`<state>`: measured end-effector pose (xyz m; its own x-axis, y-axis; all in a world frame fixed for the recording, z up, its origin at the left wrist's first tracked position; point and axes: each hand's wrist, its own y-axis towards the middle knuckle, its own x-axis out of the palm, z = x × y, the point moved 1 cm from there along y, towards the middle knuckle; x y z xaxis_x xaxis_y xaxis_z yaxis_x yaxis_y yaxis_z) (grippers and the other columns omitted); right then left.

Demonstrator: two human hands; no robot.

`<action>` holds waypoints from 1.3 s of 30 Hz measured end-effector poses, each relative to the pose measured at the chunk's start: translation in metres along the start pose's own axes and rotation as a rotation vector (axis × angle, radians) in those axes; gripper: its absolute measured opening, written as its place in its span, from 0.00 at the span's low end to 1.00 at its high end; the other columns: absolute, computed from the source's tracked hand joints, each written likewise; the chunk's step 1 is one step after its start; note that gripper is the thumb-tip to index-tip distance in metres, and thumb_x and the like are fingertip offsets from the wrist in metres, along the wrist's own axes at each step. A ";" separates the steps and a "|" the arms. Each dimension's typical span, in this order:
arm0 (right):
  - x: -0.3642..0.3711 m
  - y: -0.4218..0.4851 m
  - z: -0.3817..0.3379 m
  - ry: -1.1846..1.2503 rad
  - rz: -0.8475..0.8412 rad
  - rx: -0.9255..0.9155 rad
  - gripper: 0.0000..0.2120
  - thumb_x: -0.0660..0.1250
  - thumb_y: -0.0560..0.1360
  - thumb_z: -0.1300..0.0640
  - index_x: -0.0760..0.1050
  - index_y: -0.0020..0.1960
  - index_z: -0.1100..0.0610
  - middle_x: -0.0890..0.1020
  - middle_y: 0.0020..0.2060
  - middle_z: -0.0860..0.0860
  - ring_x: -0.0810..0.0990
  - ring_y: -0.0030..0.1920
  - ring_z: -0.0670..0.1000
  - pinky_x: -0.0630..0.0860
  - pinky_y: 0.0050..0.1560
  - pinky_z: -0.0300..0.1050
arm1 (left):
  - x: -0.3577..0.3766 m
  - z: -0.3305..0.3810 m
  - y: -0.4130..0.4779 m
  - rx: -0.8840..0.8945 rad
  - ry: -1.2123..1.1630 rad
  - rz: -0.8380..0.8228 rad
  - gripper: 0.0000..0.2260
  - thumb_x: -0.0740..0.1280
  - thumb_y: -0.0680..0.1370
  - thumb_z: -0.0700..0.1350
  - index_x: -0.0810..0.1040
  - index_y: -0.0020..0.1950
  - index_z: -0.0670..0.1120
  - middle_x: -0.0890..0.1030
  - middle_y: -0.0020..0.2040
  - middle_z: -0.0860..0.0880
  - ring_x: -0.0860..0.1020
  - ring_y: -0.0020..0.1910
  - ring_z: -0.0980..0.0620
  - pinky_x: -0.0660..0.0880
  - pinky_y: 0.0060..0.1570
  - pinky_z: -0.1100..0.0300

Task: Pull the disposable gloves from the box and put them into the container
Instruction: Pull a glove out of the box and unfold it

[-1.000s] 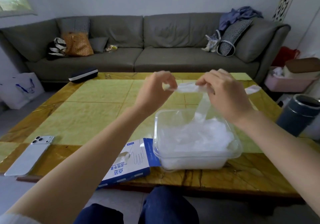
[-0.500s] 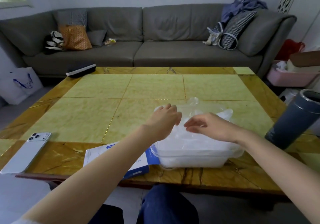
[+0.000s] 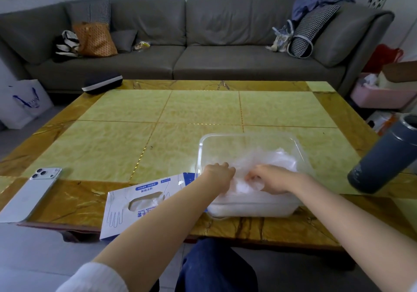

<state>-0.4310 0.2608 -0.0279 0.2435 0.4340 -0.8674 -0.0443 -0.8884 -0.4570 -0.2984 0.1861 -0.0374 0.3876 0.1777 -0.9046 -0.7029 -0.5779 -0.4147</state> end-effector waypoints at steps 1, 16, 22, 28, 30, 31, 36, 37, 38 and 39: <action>-0.001 -0.001 0.000 0.003 -0.017 0.000 0.24 0.60 0.77 0.67 0.67 0.71 0.53 0.70 0.68 0.50 0.69 0.67 0.51 0.67 0.65 0.41 | -0.001 0.000 0.000 0.004 -0.011 -0.013 0.21 0.62 0.78 0.39 0.63 0.71 0.44 0.67 0.66 0.44 0.70 0.62 0.43 0.67 0.48 0.55; -0.011 -0.031 -0.130 0.192 0.546 -0.450 0.16 0.57 0.80 0.61 0.70 0.67 0.54 0.71 0.64 0.47 0.66 0.67 0.44 0.57 0.64 0.30 | 0.015 -0.099 -0.116 -0.232 -0.359 0.390 0.22 0.64 0.79 0.49 0.63 0.71 0.52 0.67 0.70 0.50 0.66 0.69 0.49 0.63 0.68 0.53; 0.039 0.010 -0.205 0.180 0.358 -0.505 0.18 0.57 0.81 0.60 0.64 0.71 0.57 0.68 0.66 0.52 0.66 0.67 0.50 0.65 0.66 0.43 | 0.092 -0.135 -0.150 -0.452 -0.430 0.130 0.31 0.65 0.76 0.55 0.58 0.74 0.47 0.61 0.72 0.46 0.60 0.71 0.44 0.62 0.67 0.49; 0.076 0.059 -0.222 0.119 0.270 -0.256 0.12 0.56 0.81 0.57 0.75 0.58 0.60 0.76 0.55 0.55 0.75 0.56 0.56 0.70 0.52 0.46 | 0.119 -0.134 -0.159 -0.465 -0.496 0.246 0.31 0.63 0.78 0.55 0.55 0.75 0.45 0.57 0.76 0.48 0.56 0.74 0.47 0.56 0.70 0.53; 0.076 0.068 -0.223 0.070 0.301 -0.192 0.10 0.58 0.80 0.60 0.78 0.51 0.59 0.79 0.49 0.55 0.78 0.51 0.56 0.69 0.44 0.44 | 0.122 -0.133 -0.157 -0.468 -0.488 0.253 0.31 0.63 0.78 0.55 0.54 0.76 0.45 0.55 0.77 0.48 0.54 0.75 0.48 0.54 0.70 0.53; 0.074 0.072 -0.225 0.021 0.292 -0.173 0.09 0.59 0.79 0.60 0.79 0.51 0.59 0.80 0.48 0.55 0.79 0.49 0.57 0.68 0.43 0.43 | 0.124 -0.134 -0.157 -0.470 -0.486 0.254 0.32 0.63 0.78 0.55 0.54 0.76 0.45 0.54 0.77 0.48 0.54 0.75 0.47 0.54 0.71 0.53; 0.063 0.078 -0.231 -0.153 0.254 -0.164 0.10 0.60 0.76 0.65 0.80 0.50 0.59 0.81 0.46 0.56 0.80 0.46 0.58 0.72 0.41 0.45 | 0.125 -0.134 -0.155 -0.462 -0.491 0.258 0.32 0.63 0.78 0.55 0.54 0.76 0.46 0.55 0.76 0.48 0.54 0.75 0.46 0.54 0.71 0.53; 0.064 0.079 -0.231 -0.165 0.256 -0.174 0.09 0.60 0.76 0.65 0.79 0.49 0.59 0.81 0.44 0.55 0.79 0.44 0.58 0.72 0.41 0.45 | 0.125 -0.134 -0.155 -0.460 -0.495 0.260 0.31 0.64 0.78 0.55 0.55 0.76 0.46 0.55 0.76 0.48 0.54 0.75 0.47 0.54 0.71 0.52; 0.065 0.079 -0.231 -0.180 0.257 -0.186 0.08 0.61 0.76 0.65 0.79 0.47 0.60 0.80 0.43 0.55 0.79 0.42 0.57 0.71 0.39 0.45 | 0.125 -0.135 -0.154 -0.459 -0.500 0.262 0.31 0.64 0.78 0.55 0.55 0.76 0.46 0.55 0.76 0.48 0.54 0.74 0.47 0.54 0.71 0.52; 0.066 0.080 -0.230 -0.190 0.259 -0.199 0.07 0.61 0.77 0.64 0.78 0.45 0.60 0.79 0.41 0.55 0.78 0.39 0.56 0.70 0.38 0.45 | 0.125 -0.135 -0.154 -0.458 -0.504 0.264 0.31 0.64 0.78 0.55 0.55 0.76 0.46 0.55 0.76 0.48 0.54 0.74 0.47 0.54 0.71 0.52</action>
<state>-0.1957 0.1842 -0.0760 0.0642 0.1947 -0.9788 0.1124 -0.9760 -0.1868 -0.0607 0.1896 -0.0733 -0.1593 0.2675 -0.9503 -0.3725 -0.9077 -0.1931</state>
